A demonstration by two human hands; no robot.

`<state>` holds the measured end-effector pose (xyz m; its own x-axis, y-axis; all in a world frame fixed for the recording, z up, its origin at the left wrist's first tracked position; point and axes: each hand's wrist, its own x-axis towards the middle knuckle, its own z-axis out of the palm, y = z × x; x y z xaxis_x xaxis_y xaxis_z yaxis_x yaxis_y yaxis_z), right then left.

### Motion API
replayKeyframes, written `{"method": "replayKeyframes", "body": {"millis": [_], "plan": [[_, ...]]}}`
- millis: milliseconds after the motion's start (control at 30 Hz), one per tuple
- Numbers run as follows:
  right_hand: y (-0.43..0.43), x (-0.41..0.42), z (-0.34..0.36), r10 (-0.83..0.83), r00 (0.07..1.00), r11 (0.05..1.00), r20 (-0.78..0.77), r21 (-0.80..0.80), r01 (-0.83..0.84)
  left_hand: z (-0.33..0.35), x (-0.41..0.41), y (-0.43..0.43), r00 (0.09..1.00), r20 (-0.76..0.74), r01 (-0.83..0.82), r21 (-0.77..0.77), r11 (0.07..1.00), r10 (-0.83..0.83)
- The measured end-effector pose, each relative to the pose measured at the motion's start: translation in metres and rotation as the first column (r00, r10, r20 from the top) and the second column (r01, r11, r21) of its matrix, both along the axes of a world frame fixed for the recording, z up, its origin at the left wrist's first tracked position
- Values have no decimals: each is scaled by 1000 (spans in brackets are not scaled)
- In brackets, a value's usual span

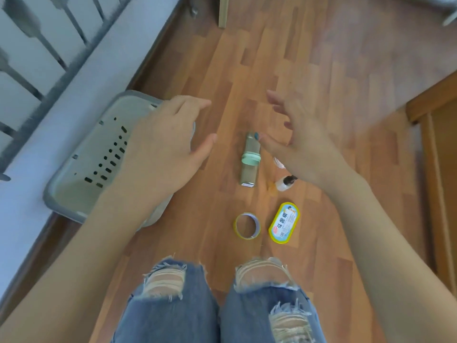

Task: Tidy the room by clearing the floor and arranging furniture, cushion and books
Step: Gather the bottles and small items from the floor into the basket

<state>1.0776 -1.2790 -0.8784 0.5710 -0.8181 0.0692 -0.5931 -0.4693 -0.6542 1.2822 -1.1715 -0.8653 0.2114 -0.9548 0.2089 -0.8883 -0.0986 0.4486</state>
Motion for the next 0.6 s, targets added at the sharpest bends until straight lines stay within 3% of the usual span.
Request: {"method": "replayKeyframes", "body": {"millis": [367, 600], "plan": [[1, -32, -61, -100, 992, 994, 82, -32, 103, -67, -35, -16, 994, 32, 102, -1, 995, -102], [17, -82, -103, -420, 858, 907, 296, 99, 410, -116, -70, -23, 971, -36, 238, 86, 968, -236]]}}
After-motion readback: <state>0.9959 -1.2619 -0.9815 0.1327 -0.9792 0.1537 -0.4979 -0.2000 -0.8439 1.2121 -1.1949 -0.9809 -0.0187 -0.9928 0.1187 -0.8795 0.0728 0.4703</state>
